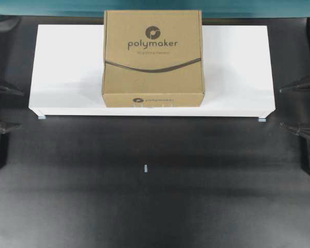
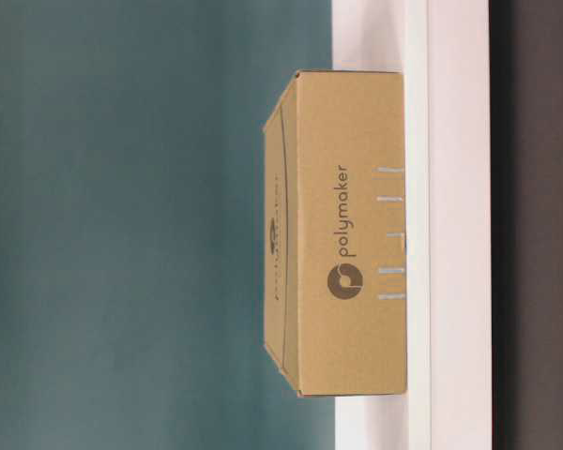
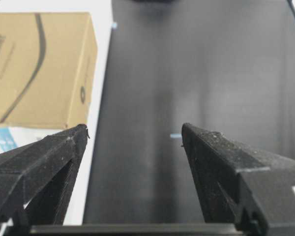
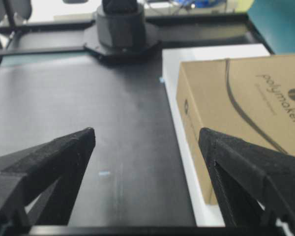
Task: Place the cardboard box on the stand after clamping it between your arms.
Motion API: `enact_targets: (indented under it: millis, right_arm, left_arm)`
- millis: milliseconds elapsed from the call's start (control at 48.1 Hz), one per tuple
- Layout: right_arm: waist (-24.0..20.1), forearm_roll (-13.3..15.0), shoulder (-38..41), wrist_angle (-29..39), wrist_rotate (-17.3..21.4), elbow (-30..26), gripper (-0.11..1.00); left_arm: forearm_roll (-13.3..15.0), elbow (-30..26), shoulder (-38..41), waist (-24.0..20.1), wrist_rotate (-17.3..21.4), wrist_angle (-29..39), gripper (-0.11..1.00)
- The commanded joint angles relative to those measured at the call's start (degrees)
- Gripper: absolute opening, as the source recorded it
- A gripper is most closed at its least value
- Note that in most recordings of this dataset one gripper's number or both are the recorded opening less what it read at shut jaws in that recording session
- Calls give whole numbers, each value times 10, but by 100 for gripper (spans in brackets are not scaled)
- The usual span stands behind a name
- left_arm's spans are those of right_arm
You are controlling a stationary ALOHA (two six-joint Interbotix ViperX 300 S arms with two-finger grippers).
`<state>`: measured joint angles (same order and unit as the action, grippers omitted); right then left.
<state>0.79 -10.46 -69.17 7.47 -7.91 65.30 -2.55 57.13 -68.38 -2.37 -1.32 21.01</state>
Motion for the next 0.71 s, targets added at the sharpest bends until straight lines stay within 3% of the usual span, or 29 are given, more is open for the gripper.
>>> enact_targets:
  millis: [0,686]
  right_arm:
    - [-4,-2,3,-15,4,0,82]
    - [-4,1,1,-26,1,18,82]
  left_arm:
    - [-1,-5,-1,2,-1,-6,75]
    - [-1,11,-30,2,-2,-2,75]
